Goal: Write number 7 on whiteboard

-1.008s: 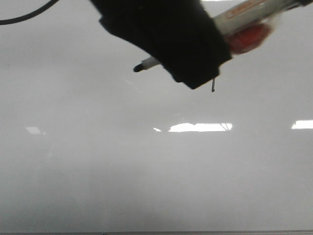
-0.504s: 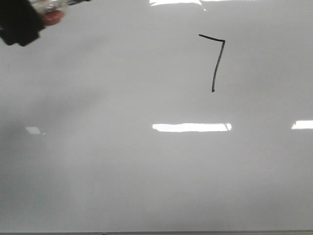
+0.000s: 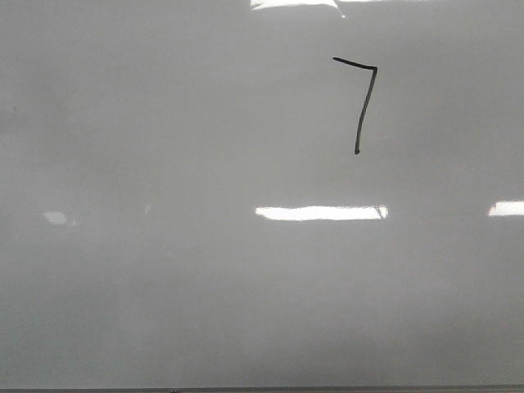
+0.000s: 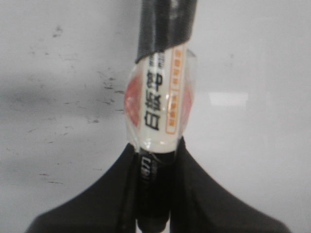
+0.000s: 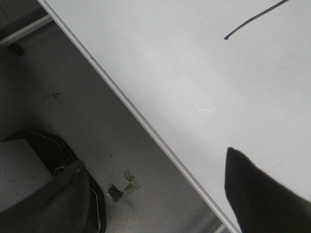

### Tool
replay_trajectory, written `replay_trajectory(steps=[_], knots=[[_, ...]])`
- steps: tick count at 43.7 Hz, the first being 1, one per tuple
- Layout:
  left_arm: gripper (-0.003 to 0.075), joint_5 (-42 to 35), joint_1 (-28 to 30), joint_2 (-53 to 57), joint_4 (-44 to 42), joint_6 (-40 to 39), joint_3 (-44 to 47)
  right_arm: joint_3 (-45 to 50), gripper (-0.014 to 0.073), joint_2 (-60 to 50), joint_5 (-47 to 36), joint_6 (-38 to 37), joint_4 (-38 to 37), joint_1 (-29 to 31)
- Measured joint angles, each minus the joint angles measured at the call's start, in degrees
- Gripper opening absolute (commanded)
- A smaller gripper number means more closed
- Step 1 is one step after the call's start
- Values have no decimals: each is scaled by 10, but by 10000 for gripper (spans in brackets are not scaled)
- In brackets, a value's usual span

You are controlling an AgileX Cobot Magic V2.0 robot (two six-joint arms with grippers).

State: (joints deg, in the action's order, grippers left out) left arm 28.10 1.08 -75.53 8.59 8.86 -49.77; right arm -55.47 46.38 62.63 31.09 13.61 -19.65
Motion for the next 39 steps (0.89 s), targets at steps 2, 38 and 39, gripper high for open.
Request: replay_trajectory(steps=[2, 38, 39], knots=[[22, -16, 3, -11, 5, 0, 2, 0, 592, 0, 0, 0, 0, 0], [337, -98, 5, -80, 12, 0, 2, 0, 592, 0, 5, -3, 2, 0], [337, -92, 5, -76, 9, 0, 2, 0, 592, 0, 6, -6, 2, 0]])
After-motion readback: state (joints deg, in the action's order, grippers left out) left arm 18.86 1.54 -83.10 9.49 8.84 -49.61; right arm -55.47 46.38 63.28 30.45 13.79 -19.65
